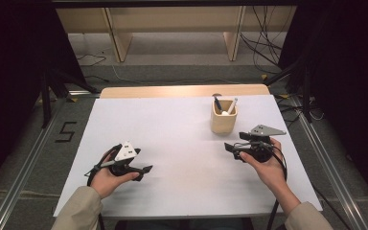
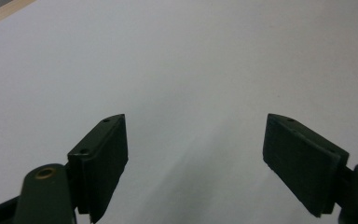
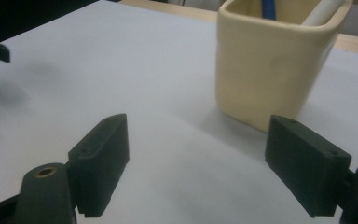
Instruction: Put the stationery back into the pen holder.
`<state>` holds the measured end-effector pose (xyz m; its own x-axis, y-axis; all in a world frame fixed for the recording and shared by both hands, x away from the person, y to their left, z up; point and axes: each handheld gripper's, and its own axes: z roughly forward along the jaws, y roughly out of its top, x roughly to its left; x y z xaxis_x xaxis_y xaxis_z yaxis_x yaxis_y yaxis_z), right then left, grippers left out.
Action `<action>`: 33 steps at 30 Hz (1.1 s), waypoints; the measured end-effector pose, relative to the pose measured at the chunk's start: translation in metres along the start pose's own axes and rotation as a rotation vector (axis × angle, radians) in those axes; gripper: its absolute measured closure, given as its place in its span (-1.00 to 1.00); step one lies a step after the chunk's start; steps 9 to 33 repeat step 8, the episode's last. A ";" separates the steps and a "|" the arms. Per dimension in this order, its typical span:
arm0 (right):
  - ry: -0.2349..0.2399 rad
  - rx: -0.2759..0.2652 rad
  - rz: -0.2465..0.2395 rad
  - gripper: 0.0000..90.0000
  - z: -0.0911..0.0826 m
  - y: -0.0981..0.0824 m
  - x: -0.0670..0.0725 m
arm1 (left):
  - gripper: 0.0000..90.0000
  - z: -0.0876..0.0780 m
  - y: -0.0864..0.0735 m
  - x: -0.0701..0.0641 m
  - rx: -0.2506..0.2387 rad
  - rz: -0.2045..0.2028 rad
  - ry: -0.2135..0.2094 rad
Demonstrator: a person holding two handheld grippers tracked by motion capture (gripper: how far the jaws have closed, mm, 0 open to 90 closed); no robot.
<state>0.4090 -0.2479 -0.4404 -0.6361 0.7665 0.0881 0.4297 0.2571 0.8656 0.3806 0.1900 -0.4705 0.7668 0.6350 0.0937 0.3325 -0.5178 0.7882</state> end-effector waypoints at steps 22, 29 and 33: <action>0.067 0.019 -0.019 -0.55 -0.008 -0.017 0.009 | -0.52 0.001 -0.001 -0.001 0.000 -0.004 -0.004; 0.067 0.019 -0.019 -0.55 -0.008 -0.017 0.009 | -0.52 0.001 -0.001 -0.001 0.000 -0.004 -0.004; 0.067 0.019 -0.019 -0.55 -0.008 -0.017 0.009 | -0.52 0.001 -0.001 -0.001 0.000 -0.004 -0.004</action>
